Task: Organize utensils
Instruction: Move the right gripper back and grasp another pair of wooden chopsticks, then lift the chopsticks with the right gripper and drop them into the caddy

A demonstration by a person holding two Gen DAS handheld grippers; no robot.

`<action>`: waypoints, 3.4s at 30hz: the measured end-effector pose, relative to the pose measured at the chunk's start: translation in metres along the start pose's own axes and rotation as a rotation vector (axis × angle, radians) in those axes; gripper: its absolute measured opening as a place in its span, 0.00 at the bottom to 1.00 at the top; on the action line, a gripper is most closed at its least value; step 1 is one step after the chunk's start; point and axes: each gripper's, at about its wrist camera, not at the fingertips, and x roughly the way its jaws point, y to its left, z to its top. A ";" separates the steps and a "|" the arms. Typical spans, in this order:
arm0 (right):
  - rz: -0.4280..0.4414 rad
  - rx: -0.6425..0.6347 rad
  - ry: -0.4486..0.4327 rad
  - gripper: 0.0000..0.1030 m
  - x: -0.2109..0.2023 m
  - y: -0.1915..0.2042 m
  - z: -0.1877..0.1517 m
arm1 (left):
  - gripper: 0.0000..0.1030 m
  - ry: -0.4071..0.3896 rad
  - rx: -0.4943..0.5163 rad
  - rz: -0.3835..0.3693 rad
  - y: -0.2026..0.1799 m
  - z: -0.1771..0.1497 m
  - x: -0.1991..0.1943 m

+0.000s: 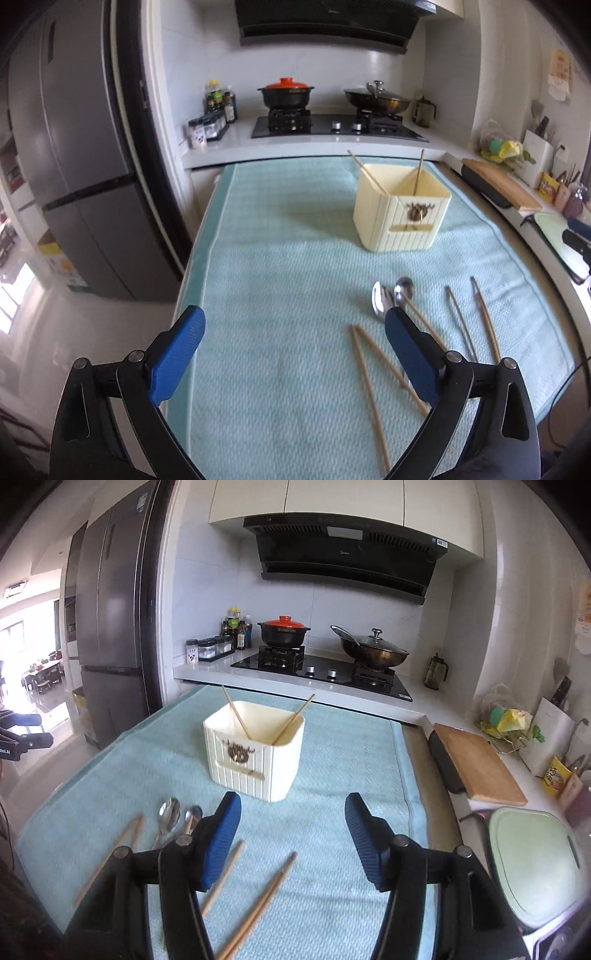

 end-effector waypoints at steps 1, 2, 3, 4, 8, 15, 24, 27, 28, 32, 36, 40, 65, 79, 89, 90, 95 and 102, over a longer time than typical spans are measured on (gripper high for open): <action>-0.023 -0.001 -0.005 0.58 -0.009 0.002 -0.015 | 0.95 0.005 -0.017 0.010 0.001 -0.016 -0.002; -0.042 0.006 -0.003 0.58 -0.017 0.004 -0.029 | 0.95 0.016 -0.034 0.020 0.000 -0.030 -0.002; -0.056 0.024 0.007 0.58 -0.022 0.005 -0.043 | 0.95 0.028 -0.051 0.025 -0.001 -0.041 -0.002; -0.066 0.054 0.023 0.58 -0.026 0.005 -0.057 | 0.95 0.040 -0.070 0.025 -0.002 -0.051 -0.002; -0.073 0.135 0.107 0.58 -0.024 0.010 -0.099 | 0.95 0.051 -0.103 -0.004 -0.013 -0.076 -0.001; -0.057 0.159 0.185 0.42 -0.017 0.022 -0.135 | 0.95 0.070 -0.074 -0.012 -0.025 -0.088 0.009; 0.002 0.189 0.204 0.39 -0.007 0.037 -0.139 | 0.95 0.148 -0.055 -0.060 -0.044 -0.091 0.057; 0.005 0.190 0.203 0.39 -0.008 0.038 -0.138 | 0.95 0.188 -0.022 -0.040 -0.052 -0.086 0.081; 0.004 0.191 0.205 0.39 -0.008 0.038 -0.139 | 0.95 0.200 -0.013 -0.038 -0.054 -0.084 0.089; 0.015 0.233 0.244 0.39 0.001 0.028 -0.140 | 0.95 0.241 0.008 -0.002 -0.054 -0.079 0.119; 0.031 0.315 0.307 0.39 0.031 0.007 -0.143 | 0.95 0.262 0.016 0.037 -0.050 -0.078 0.138; 0.060 0.369 0.378 0.24 0.078 -0.002 -0.145 | 0.95 0.268 0.008 0.057 -0.049 -0.080 0.144; -0.009 0.163 0.558 0.13 0.183 0.011 -0.099 | 0.95 0.349 -0.002 0.002 -0.023 -0.061 0.173; 0.097 0.236 0.738 0.12 0.244 -0.021 -0.061 | 0.55 0.467 0.065 -0.039 -0.030 -0.014 0.212; 0.053 0.196 0.750 0.06 0.279 -0.011 -0.041 | 0.11 0.480 0.140 -0.081 -0.056 -0.004 0.223; 0.055 0.209 0.745 0.06 0.280 -0.012 -0.041 | 0.08 0.476 0.145 -0.079 -0.055 -0.003 0.221; 0.087 0.279 0.670 0.06 0.267 -0.018 -0.039 | 0.03 0.466 0.120 -0.112 -0.056 0.001 0.214; 0.130 0.296 0.489 0.06 0.204 -0.038 -0.018 | 0.03 0.343 0.048 -0.165 -0.041 0.025 0.164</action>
